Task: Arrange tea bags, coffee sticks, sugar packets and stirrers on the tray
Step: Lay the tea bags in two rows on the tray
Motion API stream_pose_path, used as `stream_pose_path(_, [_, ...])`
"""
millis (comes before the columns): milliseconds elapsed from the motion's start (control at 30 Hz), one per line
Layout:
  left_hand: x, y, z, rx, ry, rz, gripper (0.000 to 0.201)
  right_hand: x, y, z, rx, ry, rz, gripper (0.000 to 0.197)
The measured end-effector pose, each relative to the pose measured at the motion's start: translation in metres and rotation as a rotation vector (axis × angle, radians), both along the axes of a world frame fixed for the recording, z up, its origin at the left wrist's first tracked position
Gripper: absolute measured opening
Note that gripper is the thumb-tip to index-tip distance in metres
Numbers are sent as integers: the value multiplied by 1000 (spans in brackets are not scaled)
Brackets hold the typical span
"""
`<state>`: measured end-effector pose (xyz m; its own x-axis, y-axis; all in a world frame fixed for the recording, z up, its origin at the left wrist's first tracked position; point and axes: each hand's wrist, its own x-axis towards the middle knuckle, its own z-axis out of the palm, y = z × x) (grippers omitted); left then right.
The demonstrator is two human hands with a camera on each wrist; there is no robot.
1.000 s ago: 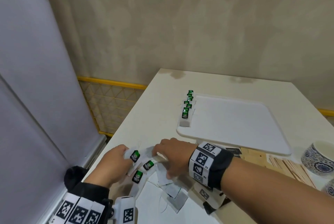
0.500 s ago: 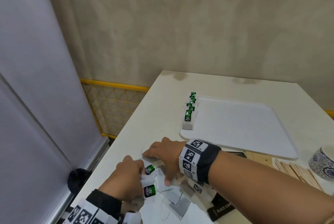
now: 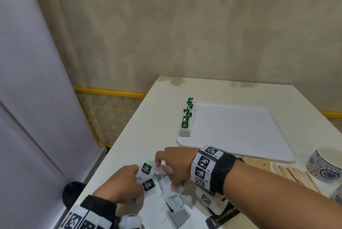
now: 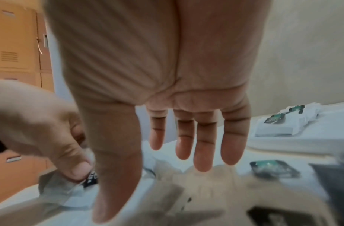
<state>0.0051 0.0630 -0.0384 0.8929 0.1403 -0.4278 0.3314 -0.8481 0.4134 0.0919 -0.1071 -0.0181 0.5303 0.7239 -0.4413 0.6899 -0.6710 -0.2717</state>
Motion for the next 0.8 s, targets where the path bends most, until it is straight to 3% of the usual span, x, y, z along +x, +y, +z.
stream_pose_path(133, [-4,20,8,-266,-4,12,36,2,-12,10,60,-48,-36,64])
stream_pose_path(267, [-11,27,23,-700,-1,30,30,-1,-4,5,116,-130,-2,57])
stream_pose_path(367, [-13,29,28,-956,3,79,45,-4,8,-10,69,-235,52,55])
stream_pose_path(433, [-15,31,28,-1110,22,151,53,-3,15,-18,94,-311,18,41])
stream_pose_path(567, [-22,27,27,-1158,41,243,68,8,23,-23,49,-323,-15,30])
stream_pose_path(700, [-26,23,27,-1191,-45,405,31,15,28,-17,11,-189,-79,43])
stream_pose_path(800, [-24,21,26,-1161,-90,422,26,18,26,-14,119,-42,-138,35])
